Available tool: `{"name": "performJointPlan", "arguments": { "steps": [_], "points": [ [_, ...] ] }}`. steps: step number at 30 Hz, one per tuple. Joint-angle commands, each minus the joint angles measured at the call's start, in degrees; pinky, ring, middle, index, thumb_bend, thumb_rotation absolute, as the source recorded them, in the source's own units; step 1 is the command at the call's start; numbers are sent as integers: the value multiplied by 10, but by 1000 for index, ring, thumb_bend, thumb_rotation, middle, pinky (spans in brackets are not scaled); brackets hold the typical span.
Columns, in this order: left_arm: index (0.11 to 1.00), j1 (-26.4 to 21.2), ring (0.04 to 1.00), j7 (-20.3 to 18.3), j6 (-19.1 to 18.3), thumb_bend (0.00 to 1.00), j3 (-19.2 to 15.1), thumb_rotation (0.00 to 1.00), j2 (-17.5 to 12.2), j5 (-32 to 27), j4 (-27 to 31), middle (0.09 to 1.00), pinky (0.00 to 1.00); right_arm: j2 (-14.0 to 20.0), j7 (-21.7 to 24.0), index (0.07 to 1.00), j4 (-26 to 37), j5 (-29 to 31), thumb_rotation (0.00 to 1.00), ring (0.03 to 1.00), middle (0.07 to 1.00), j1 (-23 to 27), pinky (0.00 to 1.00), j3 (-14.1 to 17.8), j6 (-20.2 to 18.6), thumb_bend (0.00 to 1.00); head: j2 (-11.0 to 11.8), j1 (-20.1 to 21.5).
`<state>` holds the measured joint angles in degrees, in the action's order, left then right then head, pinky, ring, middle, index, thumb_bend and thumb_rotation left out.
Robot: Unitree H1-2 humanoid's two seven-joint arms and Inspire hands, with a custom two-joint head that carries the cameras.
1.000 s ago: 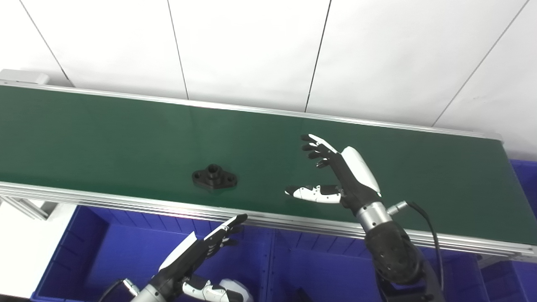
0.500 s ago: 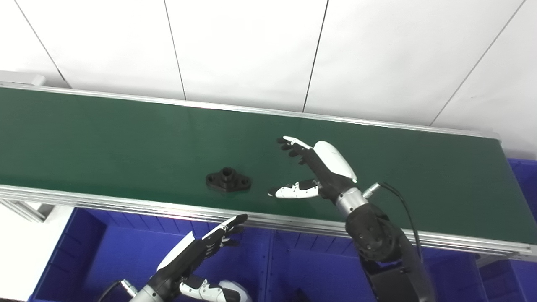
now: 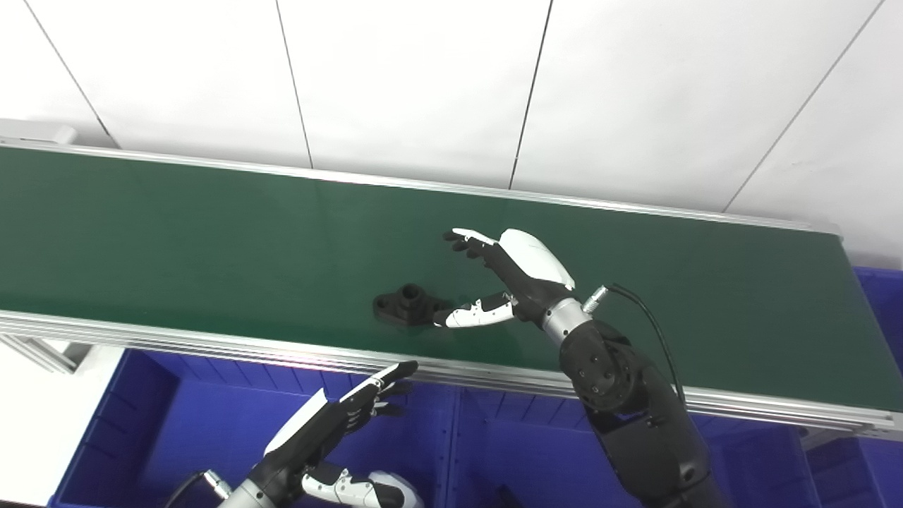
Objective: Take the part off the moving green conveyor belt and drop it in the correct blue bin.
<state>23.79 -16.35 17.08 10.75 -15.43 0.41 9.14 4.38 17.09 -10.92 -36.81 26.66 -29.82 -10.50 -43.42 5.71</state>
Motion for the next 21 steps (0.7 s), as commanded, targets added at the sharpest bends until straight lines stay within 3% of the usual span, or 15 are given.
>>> {"name": "performJointPlan", "arguments": {
  "steps": [1,13,21],
  "points": [
    [942,3,931,-2,8,699,1,419,-3,-1,22,974,825,-8,-12,873,-1,0,305,811,841,24,745,-1,24,751,0,-1],
    [938,6,931,-1,0,711,2,413,3,4,33,974,838,2,-28,852,-55,-18,211,771,817,17,686,-24,40,744,-5,0],
    [941,6,924,1,4,705,2,420,3,10,35,971,828,7,-49,833,-74,-22,179,789,812,0,724,-34,52,717,-12,-2]
  ]
}}
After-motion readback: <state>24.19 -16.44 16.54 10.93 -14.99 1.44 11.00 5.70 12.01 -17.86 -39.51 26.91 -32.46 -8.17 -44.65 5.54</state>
